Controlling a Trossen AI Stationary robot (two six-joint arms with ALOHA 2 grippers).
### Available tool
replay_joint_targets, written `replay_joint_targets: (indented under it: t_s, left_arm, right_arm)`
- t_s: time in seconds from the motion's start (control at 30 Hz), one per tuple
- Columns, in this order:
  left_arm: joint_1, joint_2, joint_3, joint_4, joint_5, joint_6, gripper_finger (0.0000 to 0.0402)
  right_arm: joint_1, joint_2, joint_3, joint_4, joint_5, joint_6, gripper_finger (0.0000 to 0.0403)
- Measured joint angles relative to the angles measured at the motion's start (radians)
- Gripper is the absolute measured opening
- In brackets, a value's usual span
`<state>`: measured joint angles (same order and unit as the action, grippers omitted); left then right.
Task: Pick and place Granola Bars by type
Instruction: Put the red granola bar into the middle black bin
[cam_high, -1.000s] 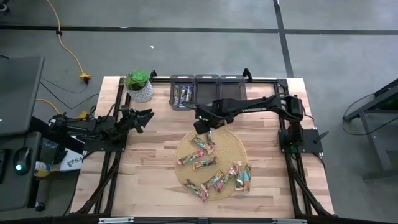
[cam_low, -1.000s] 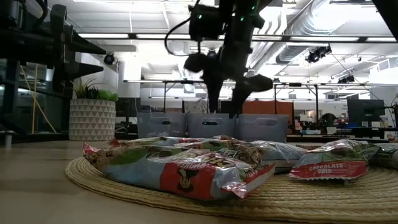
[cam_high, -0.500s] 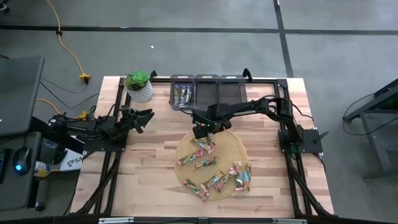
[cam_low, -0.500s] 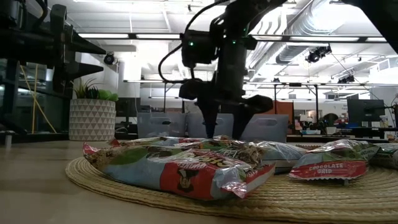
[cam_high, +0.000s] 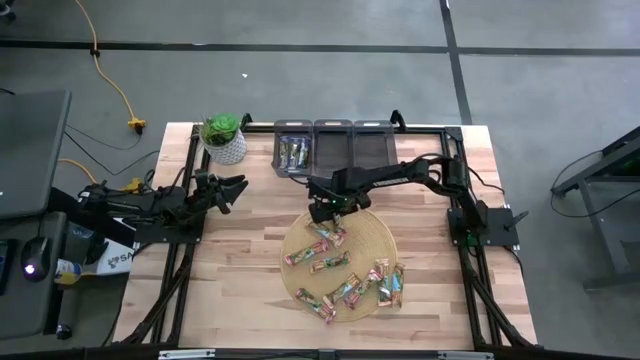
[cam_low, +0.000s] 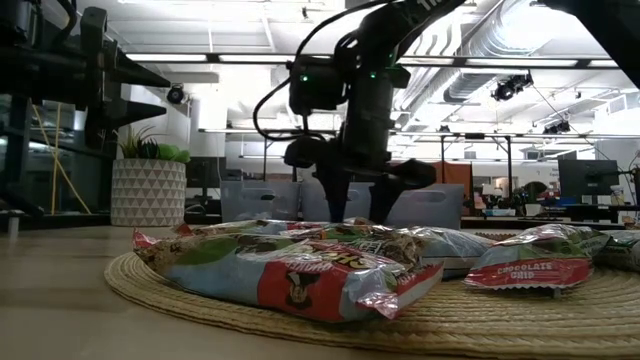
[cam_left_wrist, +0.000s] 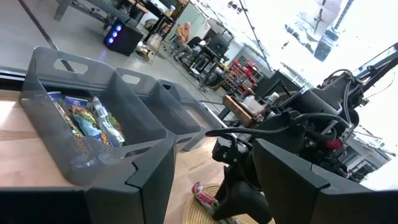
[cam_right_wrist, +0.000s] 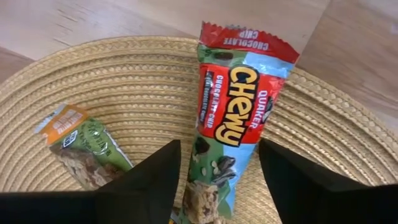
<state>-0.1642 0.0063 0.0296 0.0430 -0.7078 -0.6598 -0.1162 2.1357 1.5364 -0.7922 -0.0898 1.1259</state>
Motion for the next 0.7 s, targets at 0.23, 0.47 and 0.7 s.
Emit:
replay_joint_targets:
  t_s: [0.23, 0.47, 0.7]
  left_arm:
    - [0.000, 0.000, 0.000, 0.000, 0.000, 0.000, 0.0211]
    - [0.000, 0.000, 0.000, 0.000, 0.000, 0.000, 0.0211]
    - [0.000, 0.000, 0.000, 0.000, 0.000, 0.000, 0.0211]
  right_arm:
    - [-0.002, 0.001, -0.001, 0.000, -0.005, 0.000, 0.0158]
    - [-0.002, 0.002, -0.001, 0.001, -0.005, 0.000, 0.0134]
    - [-0.002, 0.001, 0.000, 0.002, -0.004, 0.000, 0.0133]
